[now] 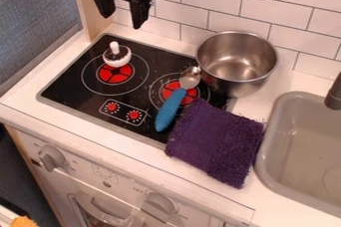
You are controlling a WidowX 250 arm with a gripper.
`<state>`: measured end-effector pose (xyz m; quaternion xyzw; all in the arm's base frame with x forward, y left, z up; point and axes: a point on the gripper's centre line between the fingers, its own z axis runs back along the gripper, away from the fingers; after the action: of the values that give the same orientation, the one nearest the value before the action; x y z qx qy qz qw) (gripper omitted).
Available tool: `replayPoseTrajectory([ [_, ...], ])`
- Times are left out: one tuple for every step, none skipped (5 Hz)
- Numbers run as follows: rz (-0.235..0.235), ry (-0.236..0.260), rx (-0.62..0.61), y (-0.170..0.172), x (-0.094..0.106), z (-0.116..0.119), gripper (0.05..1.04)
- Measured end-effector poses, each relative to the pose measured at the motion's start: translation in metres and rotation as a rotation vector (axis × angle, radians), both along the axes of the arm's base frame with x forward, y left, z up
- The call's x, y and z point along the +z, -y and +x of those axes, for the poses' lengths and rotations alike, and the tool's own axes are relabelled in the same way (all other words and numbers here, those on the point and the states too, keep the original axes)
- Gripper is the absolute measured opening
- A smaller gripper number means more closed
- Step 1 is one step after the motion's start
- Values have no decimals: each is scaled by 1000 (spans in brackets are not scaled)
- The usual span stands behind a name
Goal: Move the silver pot to the lower left side of the stove
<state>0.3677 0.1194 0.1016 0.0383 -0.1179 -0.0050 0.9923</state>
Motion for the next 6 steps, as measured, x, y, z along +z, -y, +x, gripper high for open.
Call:
replayPoseTrajectory([
  [-14, -31, 6, 1, -13, -1, 1000],
  [-48, 1, 12, 17, -10, 10, 1000],
  [-58, 18, 4, 32, -7, 19, 1000],
  [-84, 62, 5, 49, -5, 29, 1000],
  [-122, 56, -32, 72, -10, 33, 1000],
  [-135, 41, -81, 91, -23, 37, 1000],
])
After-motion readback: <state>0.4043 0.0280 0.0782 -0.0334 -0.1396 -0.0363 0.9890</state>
